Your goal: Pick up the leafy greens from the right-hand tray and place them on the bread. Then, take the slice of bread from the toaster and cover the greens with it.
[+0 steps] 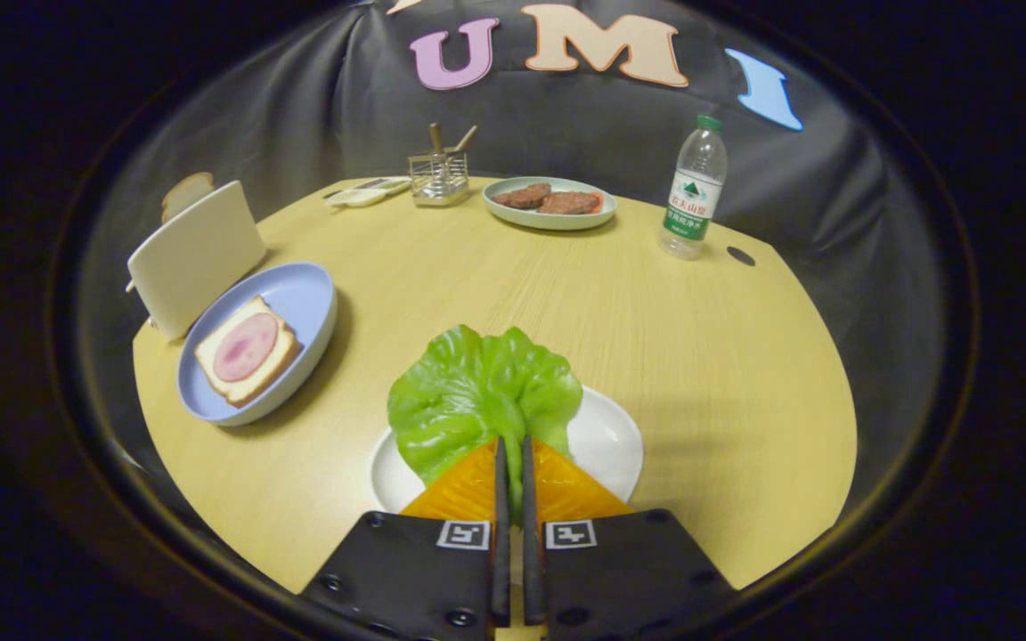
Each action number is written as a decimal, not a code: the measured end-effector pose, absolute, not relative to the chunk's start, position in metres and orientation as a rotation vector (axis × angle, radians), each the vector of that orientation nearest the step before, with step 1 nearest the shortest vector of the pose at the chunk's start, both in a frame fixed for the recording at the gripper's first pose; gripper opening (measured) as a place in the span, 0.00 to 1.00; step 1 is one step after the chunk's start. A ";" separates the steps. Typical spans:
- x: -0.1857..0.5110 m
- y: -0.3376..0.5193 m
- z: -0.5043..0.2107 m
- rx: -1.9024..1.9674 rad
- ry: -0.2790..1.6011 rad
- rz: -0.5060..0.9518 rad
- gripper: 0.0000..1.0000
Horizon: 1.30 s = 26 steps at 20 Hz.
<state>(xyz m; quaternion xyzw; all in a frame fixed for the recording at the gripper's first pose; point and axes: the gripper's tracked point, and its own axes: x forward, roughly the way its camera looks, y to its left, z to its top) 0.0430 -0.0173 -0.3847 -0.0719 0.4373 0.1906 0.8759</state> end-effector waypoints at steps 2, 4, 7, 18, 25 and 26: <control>0.045 -0.007 -0.365 -0.122 0.875 0.400 0.09; 0.044 0.010 -0.342 -0.104 0.832 0.419 0.09; 0.038 0.048 -0.311 -0.081 0.785 0.476 0.09; -0.011 0.232 -0.298 -0.114 0.766 0.778 0.09; -0.012 0.241 -0.343 -0.296 0.839 0.773 0.39; -0.011 0.246 -0.334 -0.282 0.818 0.761 0.47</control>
